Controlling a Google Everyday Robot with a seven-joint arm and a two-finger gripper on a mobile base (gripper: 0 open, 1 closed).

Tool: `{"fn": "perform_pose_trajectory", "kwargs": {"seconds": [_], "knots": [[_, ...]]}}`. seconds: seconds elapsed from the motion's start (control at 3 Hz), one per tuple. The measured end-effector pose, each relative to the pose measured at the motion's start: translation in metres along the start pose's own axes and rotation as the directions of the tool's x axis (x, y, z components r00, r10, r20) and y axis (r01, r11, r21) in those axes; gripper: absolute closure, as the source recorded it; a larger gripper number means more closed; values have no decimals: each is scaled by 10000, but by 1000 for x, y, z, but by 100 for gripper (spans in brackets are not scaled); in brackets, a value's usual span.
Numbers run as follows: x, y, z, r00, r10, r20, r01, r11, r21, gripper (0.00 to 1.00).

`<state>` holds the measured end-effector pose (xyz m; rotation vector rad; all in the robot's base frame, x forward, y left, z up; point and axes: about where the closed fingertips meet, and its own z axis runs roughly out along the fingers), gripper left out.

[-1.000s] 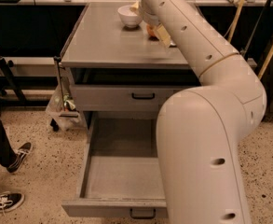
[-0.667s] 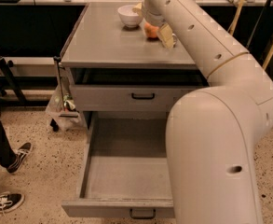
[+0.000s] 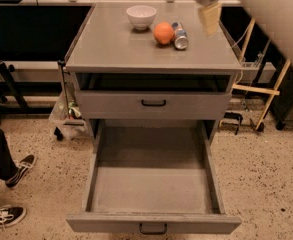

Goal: Pick orange from middle drawer and place on counter

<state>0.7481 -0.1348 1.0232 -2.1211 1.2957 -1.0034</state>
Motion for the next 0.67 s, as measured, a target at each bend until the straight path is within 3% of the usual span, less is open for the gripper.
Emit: {"fn": "perform_pose_trajectory", "kwargs": {"seconds": [0.33,0.67], "knots": [[2,-17,-114,9927,754,-939,-580,9827,1761,0],[-15,-10,-163,9871,1047,-1211,-785,9759,2038,0]]}}
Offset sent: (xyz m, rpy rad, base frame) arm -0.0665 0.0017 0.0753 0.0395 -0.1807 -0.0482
